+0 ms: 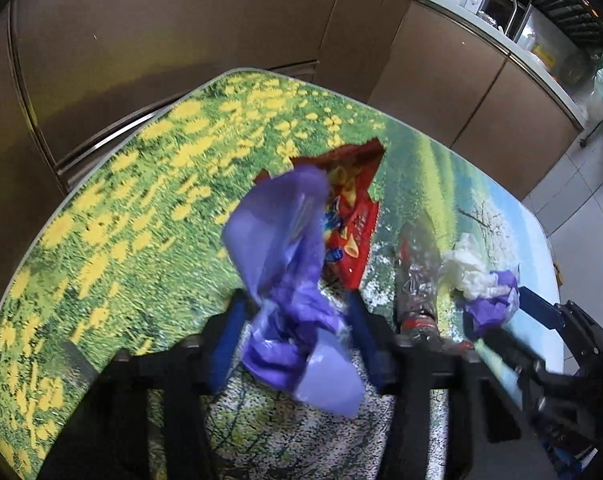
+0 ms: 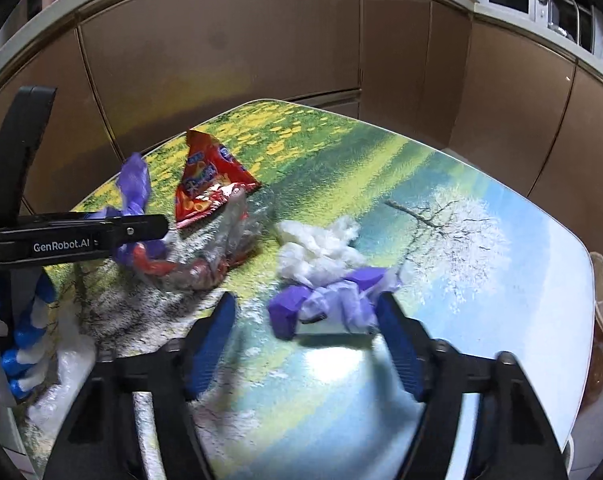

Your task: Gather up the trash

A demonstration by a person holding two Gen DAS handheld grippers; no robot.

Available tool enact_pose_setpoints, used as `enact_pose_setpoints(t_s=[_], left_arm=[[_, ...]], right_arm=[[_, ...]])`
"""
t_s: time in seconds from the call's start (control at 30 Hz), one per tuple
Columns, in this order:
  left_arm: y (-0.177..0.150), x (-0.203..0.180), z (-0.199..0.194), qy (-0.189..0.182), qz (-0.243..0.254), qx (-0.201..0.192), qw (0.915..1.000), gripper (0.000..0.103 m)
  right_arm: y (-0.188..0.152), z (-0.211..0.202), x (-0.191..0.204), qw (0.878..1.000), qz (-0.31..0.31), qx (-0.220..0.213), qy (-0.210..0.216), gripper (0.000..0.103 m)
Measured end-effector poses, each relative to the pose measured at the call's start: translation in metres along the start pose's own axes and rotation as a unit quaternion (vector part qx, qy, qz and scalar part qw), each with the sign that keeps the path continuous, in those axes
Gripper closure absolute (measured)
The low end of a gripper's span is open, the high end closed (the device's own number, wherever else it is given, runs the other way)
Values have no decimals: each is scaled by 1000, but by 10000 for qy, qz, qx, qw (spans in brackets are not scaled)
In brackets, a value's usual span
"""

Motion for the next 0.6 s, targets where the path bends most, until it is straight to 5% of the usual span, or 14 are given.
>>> enact_pose_setpoints(t_s=[0.07, 0.1, 0.6], left_arm=[[-2, -1, -1, -29, 1, -19, 10000, 62], [-3, -1, -1, -52, 6, -18, 10000, 65], [-4, 10, -62, -104, -81, -484, 9987, 73]], right_arm=[[-3, -3, -4, 10000, 49, -1, 57, 63], [-5, -4, -5, 10000, 41, 12, 73, 64], [-17, -49, 6, 9995, 23, -290, 101, 71]])
Point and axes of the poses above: each gripper's, at about its wrist camera, not at the fingertips, and z roughly the way its jaws point, x to its left, y to its top, the point moved 8 cm from there along z, roughly the way its jaws point, and after that the axes turned 15 degrees about -z, right-handed, at the moved point
